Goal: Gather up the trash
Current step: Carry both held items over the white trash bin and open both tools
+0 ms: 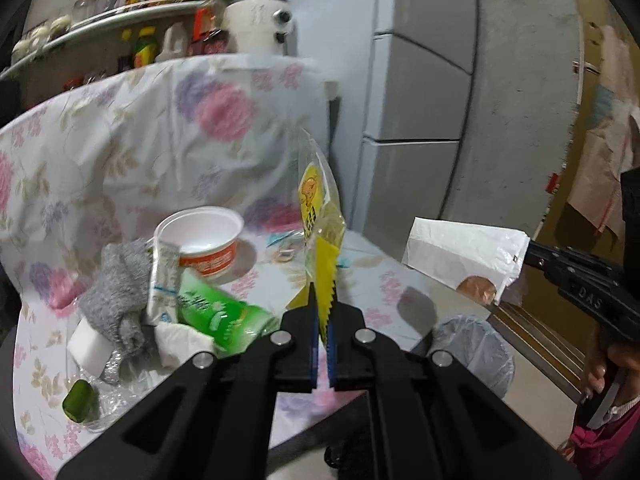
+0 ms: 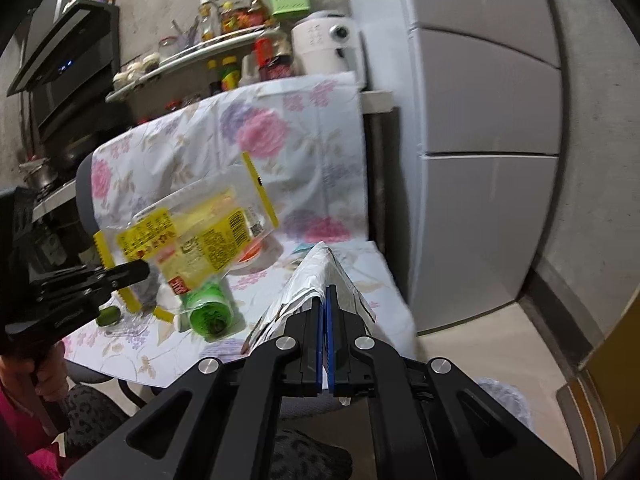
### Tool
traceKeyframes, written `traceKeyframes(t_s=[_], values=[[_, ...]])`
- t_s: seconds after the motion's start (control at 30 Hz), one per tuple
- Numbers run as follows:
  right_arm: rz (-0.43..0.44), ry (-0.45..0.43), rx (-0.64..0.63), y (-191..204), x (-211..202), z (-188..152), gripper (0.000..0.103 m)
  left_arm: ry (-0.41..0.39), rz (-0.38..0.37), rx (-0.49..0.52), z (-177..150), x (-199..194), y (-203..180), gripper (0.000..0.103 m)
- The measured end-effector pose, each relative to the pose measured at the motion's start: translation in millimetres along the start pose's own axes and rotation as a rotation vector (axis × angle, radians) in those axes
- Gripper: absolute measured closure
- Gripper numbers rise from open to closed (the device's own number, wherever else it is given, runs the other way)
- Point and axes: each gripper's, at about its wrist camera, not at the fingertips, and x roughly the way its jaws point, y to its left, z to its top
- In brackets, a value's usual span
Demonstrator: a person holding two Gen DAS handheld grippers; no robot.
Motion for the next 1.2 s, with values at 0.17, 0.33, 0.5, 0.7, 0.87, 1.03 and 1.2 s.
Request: traceKeyframes(t_s=[0.17,0.33,0.5,0.7,0.87,1.03,1.2], values=[[-0.099,-0.01,0.035,-27,-30,-12,0.101,0.005,-0.064,0.044,-2,6,-41,0.101],[-0.215,-0.003,0.068,-61,-52,-34,0.101,0.008,-0.153,0.084,-11,27,-91,0.101],[-0.279,0.026,0.143,-104,-56,-66,0.101,0.032,-0.246,0.108,-25,53,-138,0.101],[-0.309,0.11,0.261,-151,-36,-107,0.101,0.187,-0.374,0.156,-45,109,-188,0.101],[-0.308,0.193,0.348,-184,-10,-133,0.097,0.271,-0.397,0.187,-51,141,-211,0.1],[-0.306,0.259,0.423,-211,14,-155,0.096,0.335,-0.415,0.17,-52,165,-218,0.077],[-0.322,0.295,0.479,-223,24,-164,0.065,0.347,-0.416,0.159,-52,174,-217,0.058]])
